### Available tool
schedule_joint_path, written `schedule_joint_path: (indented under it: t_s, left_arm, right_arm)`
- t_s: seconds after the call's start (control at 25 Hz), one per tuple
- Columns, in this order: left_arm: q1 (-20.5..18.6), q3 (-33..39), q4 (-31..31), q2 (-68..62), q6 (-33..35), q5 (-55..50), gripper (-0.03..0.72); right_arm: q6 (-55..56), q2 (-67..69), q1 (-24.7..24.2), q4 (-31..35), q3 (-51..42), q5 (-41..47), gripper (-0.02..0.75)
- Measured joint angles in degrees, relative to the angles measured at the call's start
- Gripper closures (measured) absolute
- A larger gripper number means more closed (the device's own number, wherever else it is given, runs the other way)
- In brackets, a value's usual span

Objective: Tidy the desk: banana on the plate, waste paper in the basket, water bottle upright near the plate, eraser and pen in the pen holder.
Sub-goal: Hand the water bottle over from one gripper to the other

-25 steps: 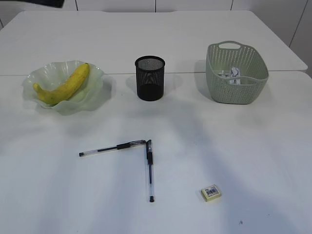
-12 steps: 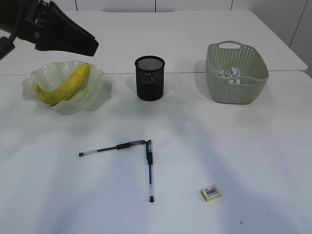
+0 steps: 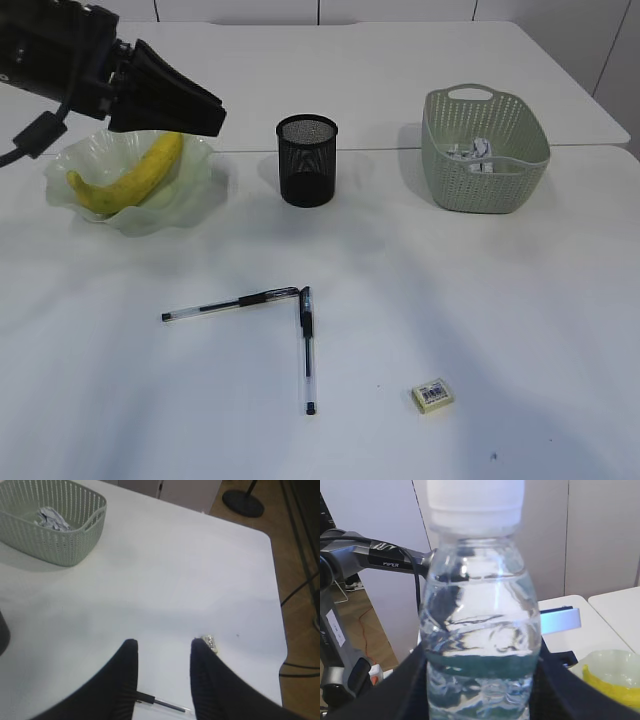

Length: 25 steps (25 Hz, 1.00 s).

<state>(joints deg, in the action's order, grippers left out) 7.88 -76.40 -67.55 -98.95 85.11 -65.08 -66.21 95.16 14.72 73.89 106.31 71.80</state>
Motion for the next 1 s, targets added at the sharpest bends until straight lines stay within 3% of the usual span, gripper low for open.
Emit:
schedule_joint_path:
  t_s: [0.2,0.4,0.68,0.88,1.0]
  left_arm:
    - [-8.2,1.9,-9.4,-0.1,6.6,-2.5,0.445]
    - [-14.9,1.9,-11.5,-0.1,8.0,-2.5,0.445]
    - [-15.6,1.9,-15.3,-0.1,9.9,-2.5,0.445]
    - [-15.6,2.1,-18.8,0.5,4.9,-2.5,0.445]
    - [-15.7,2.3,-16.8,3.6,4.1,-2.5,0.445]
  right_arm:
    - [-0.1,0.0,0.0,-0.1,0.0,0.0,0.388]
    - [-0.1,0.0,0.0,-0.2,0.0,0.0,0.388]
    - [-0.1,0.0,0.0,-0.9,0.0,0.0,0.388]
    - [-0.2,0.0,0.0,-1.6,0.0,0.0,0.388]
    - [-0.4,0.0,0.0,-2.0,0.0,0.0,0.388]
